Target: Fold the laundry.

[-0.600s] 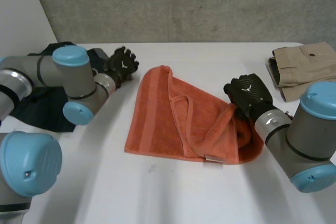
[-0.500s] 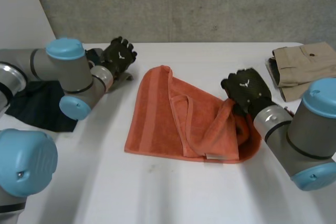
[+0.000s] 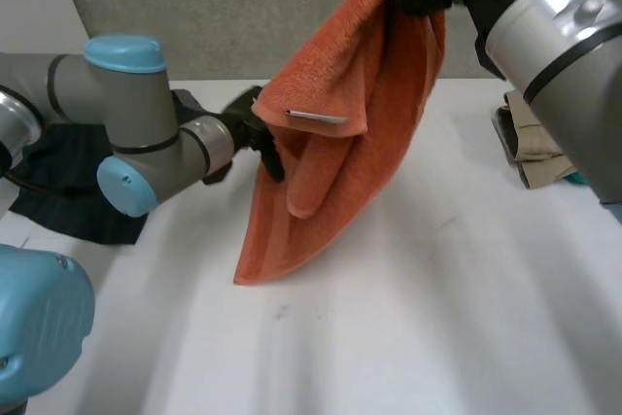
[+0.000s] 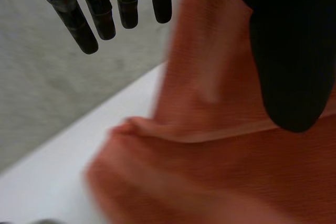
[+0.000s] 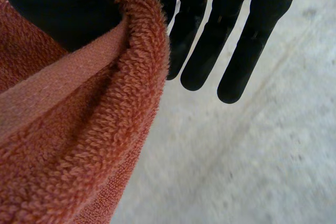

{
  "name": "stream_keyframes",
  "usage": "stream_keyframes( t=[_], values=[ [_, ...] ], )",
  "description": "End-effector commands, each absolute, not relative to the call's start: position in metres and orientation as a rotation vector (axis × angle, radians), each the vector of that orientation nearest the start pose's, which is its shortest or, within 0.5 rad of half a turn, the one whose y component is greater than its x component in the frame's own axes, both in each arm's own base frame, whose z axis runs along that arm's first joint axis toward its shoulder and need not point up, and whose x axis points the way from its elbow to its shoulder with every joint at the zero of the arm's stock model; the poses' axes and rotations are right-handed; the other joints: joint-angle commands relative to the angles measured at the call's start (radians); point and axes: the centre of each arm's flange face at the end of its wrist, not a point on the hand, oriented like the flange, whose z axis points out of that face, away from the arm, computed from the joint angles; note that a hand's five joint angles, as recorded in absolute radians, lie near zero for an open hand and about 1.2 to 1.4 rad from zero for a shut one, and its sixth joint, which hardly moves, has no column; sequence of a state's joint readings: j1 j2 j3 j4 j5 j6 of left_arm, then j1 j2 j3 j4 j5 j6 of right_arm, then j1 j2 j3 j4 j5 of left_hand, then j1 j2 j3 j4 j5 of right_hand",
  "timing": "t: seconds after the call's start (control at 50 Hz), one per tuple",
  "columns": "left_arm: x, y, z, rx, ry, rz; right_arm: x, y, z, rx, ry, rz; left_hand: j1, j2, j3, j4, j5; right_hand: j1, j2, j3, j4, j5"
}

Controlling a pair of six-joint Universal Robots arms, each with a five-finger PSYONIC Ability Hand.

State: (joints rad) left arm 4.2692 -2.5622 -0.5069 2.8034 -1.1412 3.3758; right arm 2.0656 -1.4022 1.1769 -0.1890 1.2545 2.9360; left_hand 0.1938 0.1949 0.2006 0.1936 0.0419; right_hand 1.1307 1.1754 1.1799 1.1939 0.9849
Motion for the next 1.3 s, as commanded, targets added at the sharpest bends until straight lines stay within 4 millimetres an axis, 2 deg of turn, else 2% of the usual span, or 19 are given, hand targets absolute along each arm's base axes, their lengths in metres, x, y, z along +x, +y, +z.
stream_keyframes(
  t=[0.02, 0.06, 0.08, 0.1, 0.2, 0.3, 0.38, 0.44, 0.5, 0.6, 0.66, 0.68, 0.74, 0.76, 0.84, 0.9, 1.02, 1.14, 1.3],
  values=[
    [-0.378, -0.315, 0.19, 1.503, 2.926, -1.956, 0.316, -0.238, 0.41, -0.816, 1.227, -2.212, 0.104, 0.103, 0.097, 0.104, 0.081, 0.266, 0.221, 0.216, 0.202, 0.237],
    [-0.38, -0.307, 0.191, 1.517, 2.998, -1.909, 0.315, -0.241, 0.409, -0.808, 1.229, -2.218, 0.473, 0.471, 0.466, 0.473, 0.45, 0.266, 0.221, 0.216, 0.202, 0.237],
    [-0.381, -0.303, 0.193, 1.512, 3.046, -1.883, 0.312, -0.247, 0.408, -0.793, 1.242, -2.229, 1.03, 1.029, 1.023, 1.03, 1.007, 0.266, 0.221, 0.216, 0.202, 0.237],
    [-0.381, -0.302, 0.195, 1.497, 3.061, -1.879, 0.31, -0.251, 0.406, -0.786, 1.257, -2.232, 1.201, 1.2, 1.194, 1.201, 1.178, 0.266, 0.221, 0.216, 0.202, 0.237],
    [-0.364, -0.325, 0.218, 1.282, 3.003, -2.003, 0.295, -0.28, 0.386, -0.735, 1.384, -2.254, 1.203, 1.201, 1.196, 1.203, 1.18, 0.266, 0.221, 0.216, 0.202, 0.237],
    [-0.331, -0.354, 0.268, 0.901, 2.747, -2.21, 0.285, -0.302, 0.36, -0.722, 1.504, -2.249, 1.203, 1.201, 1.196, 1.203, 1.18, 0.266, 0.221, 0.216, 0.202, 0.237],
    [-0.318, -0.352, 0.31, 0.818, 2.514, -2.352, 0.278, -0.32, 0.333, -0.708, 1.628, -2.216, 1.203, 1.201, 1.196, 1.203, 1.18, 0.266, 0.221, 0.216, 0.202, 0.237],
    [-0.322, -0.338, 0.327, 0.924, 2.38, -2.4, 0.272, -0.327, 0.302, -0.698, 1.774, -2.127, 1.203, 1.201, 1.196, 1.203, 1.18, 0.266, 0.221, 0.216, 0.202, 0.237],
    [-0.327, -0.326, 0.318, 1.012, 2.351, -2.347, 0.269, -0.332, 0.276, -0.695, 1.877, -2.045, 1.203, 1.201, 1.196, 1.203, 1.18, 0.266, 0.221, 0.216, 0.202, 0.237],
    [-0.343, -0.3, 0.268, 1.244, 2.306, -2.129, 0.266, -0.339, 0.219, -0.699, 2.072, -1.839, 1.203, 1.201, 1.196, 1.203, 1.18, 0.266, 0.221, 0.216, 0.202, 0.237],
    [-0.348, -0.3, 0.235, 1.285, 2.287, -2.032, 0.266, -0.341, 0.2, -0.708, 2.138, -1.769, 1.203, 1.201, 1.196, 1.203, 1.18, 0.266, 0.221, 0.216, 0.202, 0.237],
    [-0.35, -0.301, 0.211, 1.291, 2.281, -1.962, 0.268, -0.342, 0.19, -0.718, 2.161, -1.737, 1.203, 1.201, 1.196, 1.203, 1.18, 0.044, 0.0, -0.005, -0.019, 0.016],
    [-0.35, -0.305, 0.182, 1.267, 2.281, -1.871, 0.27, -0.344, 0.178, -0.735, 2.189, -1.71, 1.151, 1.149, 1.144, 1.151, 1.128, -0.242, -0.286, -0.291, -0.305, -0.27],
    [-0.349, -0.307, 0.172, 1.248, 2.282, -1.829, 0.271, -0.346, 0.174, -0.749, 2.203, -1.71, 0.941, 0.94, 0.934, 0.941, 0.918, -0.452, -0.497, -0.501, -0.515, -0.481],
    [-0.353, -0.3, 0.169, 1.261, 2.311, -1.785, 0.269, -0.356, 0.176, -0.779, 2.244, -1.775, 0.172, 0.171, 0.165, 0.172, 0.15, -0.834, -0.879, -0.884, -0.898, -0.863],
    [-0.357, -0.286, 0.187, 1.319, 2.326, -1.794, 0.264, -0.357, 0.186, -0.806, 2.318, -1.815, -0.019, -0.02, -0.026, -0.019, -0.042, -0.956, -1.001, -1.005, -1.019, -0.985],
    [-0.341, -0.286, 0.236, 1.232, 2.299, -1.907, 0.251, -0.352, 0.221, -0.843, 2.413, -1.889, -0.019, -0.02, -0.026, -0.019, -0.042, -0.956, -1.001, -1.005, -1.019, -0.985],
    [-0.297, -0.307, 0.272, 1.047, 2.274, -1.956, 0.236, -0.326, 0.266, -0.948, 2.48, -1.9, -0.019, -0.02, -0.026, -0.019, -0.042, -0.956, -1.001, -1.005, -1.019, -0.985],
    [-0.254, -0.312, 0.266, 0.997, 2.415, -1.798, 0.24, -0.275, 0.279, -1.143, 2.531, -1.705, -0.019, -0.02, -0.026, -0.019, -0.042, -0.956, -1.001, -1.005, -1.019, -0.985]
  ],
)
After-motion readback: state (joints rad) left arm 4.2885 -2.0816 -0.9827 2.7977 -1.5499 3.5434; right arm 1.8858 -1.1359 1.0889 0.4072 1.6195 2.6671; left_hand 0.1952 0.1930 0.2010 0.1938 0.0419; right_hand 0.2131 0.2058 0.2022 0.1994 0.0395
